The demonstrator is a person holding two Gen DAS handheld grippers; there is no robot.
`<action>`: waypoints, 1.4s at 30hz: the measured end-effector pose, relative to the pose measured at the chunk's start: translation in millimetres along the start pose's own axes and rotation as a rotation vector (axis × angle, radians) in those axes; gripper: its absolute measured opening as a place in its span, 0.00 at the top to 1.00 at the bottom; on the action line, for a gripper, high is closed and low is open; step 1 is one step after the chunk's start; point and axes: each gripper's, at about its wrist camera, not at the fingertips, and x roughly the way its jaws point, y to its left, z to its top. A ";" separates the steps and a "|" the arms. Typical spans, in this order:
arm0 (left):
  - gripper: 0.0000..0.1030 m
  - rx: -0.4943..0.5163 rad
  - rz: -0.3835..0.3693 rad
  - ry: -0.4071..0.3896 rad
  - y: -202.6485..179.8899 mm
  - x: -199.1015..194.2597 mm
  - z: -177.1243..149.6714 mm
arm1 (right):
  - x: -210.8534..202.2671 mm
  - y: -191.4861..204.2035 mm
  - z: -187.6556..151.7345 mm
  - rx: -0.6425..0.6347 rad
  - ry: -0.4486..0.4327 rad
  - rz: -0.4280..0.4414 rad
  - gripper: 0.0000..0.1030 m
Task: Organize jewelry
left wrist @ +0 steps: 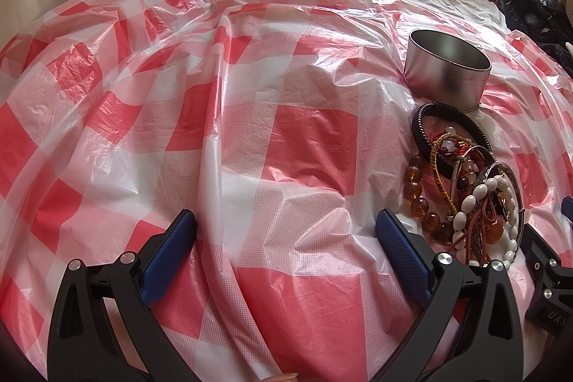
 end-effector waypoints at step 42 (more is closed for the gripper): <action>0.39 0.145 -0.339 -0.120 -37.0 -52.9 -13.6 | -5.2 0.5 1.2 0.000 -0.029 -0.001 0.07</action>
